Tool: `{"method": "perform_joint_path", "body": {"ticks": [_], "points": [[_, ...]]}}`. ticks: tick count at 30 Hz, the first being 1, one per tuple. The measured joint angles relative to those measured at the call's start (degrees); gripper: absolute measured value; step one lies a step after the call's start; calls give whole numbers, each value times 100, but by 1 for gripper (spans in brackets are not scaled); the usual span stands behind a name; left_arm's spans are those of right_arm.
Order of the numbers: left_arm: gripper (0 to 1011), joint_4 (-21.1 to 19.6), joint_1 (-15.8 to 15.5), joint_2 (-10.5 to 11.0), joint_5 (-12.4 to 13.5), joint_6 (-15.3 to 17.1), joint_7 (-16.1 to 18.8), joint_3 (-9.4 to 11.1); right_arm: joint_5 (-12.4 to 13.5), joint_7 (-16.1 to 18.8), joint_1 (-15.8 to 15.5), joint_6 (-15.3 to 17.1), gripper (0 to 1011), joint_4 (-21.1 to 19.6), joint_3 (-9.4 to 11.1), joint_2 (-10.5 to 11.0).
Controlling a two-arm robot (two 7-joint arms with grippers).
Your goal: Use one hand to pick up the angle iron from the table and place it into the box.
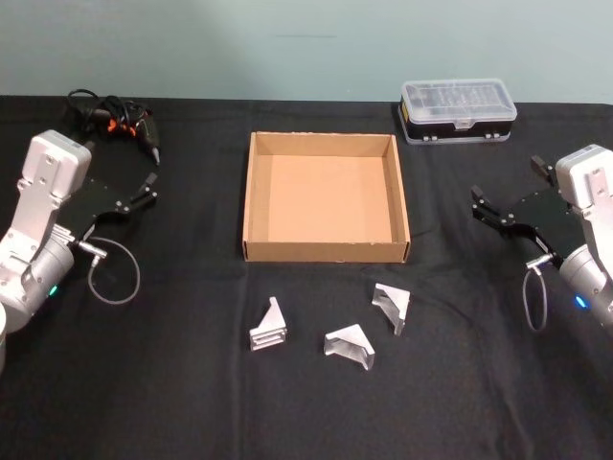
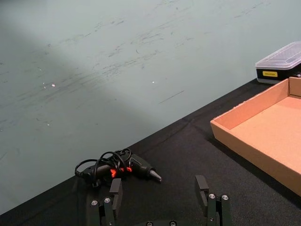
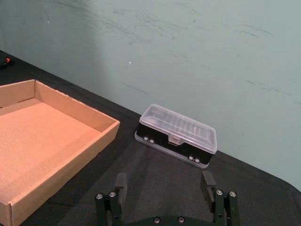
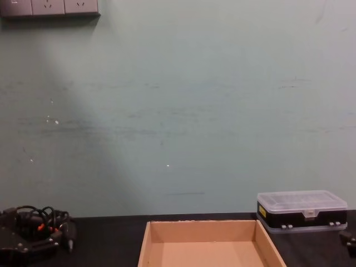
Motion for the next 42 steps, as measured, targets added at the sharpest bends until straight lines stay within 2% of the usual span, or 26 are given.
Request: {"method": "perform_joint_path", "body": {"ticks": [42], "points": [[1011, 0, 0, 0, 0, 0, 0, 0, 0, 0, 0, 0, 1000, 0, 0, 0]]}}
